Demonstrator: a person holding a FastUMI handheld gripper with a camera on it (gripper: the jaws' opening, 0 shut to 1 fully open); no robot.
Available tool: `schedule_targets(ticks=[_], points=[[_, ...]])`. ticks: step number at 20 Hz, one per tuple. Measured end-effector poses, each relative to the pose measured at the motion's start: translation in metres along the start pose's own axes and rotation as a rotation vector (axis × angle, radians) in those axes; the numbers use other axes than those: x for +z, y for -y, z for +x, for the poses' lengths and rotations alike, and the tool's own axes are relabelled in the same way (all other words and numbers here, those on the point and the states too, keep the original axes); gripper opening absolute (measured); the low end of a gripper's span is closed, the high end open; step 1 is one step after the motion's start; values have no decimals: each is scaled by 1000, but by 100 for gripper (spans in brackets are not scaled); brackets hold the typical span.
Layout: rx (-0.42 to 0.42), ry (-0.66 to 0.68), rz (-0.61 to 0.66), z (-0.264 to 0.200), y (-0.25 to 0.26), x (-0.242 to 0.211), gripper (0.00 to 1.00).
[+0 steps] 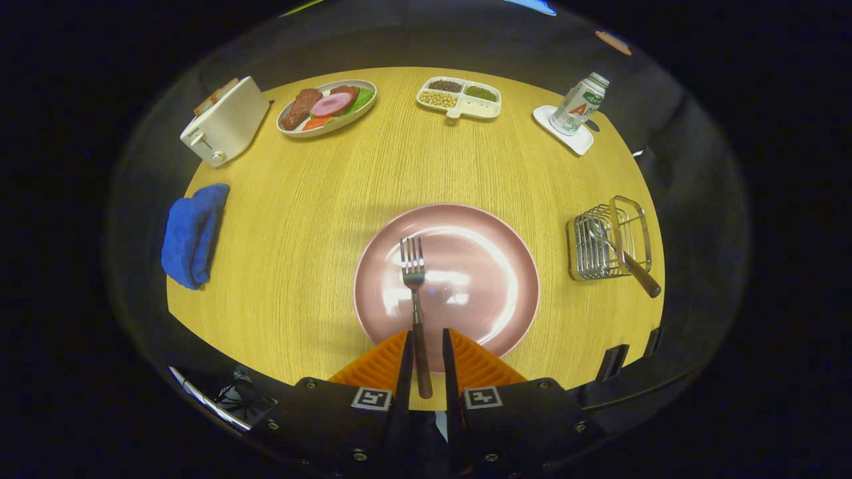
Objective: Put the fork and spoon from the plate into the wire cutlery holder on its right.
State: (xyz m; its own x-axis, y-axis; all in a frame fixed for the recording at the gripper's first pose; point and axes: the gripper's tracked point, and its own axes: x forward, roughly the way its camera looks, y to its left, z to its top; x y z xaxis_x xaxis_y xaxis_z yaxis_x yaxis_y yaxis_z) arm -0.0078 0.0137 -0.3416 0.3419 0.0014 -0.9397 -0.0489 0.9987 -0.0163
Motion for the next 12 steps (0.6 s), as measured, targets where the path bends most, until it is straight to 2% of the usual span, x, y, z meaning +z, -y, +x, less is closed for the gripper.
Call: schedule_targets(ticks=[12], points=[[32,-119,-15,58,-7,-33,25]])
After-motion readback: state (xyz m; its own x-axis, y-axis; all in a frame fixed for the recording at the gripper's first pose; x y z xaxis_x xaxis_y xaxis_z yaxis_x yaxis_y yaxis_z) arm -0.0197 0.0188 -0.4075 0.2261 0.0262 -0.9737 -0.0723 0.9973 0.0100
